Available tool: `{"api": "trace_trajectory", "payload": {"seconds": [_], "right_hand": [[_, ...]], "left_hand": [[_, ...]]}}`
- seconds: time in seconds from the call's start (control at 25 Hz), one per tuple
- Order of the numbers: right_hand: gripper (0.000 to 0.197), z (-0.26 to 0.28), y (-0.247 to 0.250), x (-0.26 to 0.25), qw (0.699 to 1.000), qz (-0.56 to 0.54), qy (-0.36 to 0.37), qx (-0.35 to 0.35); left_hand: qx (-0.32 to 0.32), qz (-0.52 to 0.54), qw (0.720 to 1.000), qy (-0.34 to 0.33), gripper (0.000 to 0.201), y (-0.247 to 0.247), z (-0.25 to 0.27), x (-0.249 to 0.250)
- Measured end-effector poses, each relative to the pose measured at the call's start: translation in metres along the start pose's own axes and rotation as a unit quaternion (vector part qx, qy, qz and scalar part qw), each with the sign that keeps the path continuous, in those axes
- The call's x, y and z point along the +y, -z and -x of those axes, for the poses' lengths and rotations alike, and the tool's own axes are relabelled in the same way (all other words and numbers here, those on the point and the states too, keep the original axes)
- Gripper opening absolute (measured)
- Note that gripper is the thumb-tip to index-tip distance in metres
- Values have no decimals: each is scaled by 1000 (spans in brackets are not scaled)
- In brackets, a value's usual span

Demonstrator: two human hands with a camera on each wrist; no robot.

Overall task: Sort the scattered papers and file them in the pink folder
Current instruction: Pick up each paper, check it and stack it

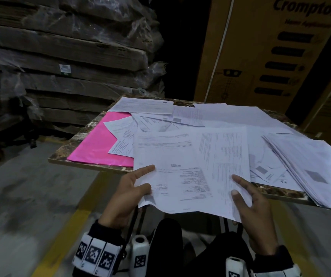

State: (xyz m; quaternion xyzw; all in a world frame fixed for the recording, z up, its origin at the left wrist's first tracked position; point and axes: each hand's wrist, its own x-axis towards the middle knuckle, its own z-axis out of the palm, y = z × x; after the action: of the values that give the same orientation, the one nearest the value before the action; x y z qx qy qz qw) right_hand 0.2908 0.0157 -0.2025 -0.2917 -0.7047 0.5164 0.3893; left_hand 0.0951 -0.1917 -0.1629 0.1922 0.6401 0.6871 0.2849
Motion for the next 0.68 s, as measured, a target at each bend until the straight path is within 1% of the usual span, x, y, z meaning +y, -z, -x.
{"api": "trace_trajectory", "payload": {"seconds": [0.12, 0.2, 0.28, 0.4, 0.48, 0.6, 0.68], "right_hand": [[31, 0, 2, -1, 1000, -2, 5, -7], [32, 0, 2, -2, 1000, 6, 15, -18], [32, 0, 3, -5, 999, 9, 18, -25], [28, 1, 3, -12, 999, 3, 12, -30], [29, 0, 4, -19, 1000, -1, -1, -29], [37, -2, 10, -23, 998, 13, -23, -49], [40, -3, 11, -24, 996, 46, -16, -78]], "left_hand": [[-45, -98, 994, -10, 59, 6, -8, 0], [-79, -176, 980, -50, 61, 5, -12, 1], [-101, -247, 960, -87, 62, 1, -17, 0], [-100, -370, 915, -122, 70, -10, -24, -4], [-102, -421, 890, -142, 72, -16, -26, -6], [-102, -448, 876, -148, 75, -22, -29, -6], [-95, -470, 864, -154, 83, -22, -28, -5]]}}
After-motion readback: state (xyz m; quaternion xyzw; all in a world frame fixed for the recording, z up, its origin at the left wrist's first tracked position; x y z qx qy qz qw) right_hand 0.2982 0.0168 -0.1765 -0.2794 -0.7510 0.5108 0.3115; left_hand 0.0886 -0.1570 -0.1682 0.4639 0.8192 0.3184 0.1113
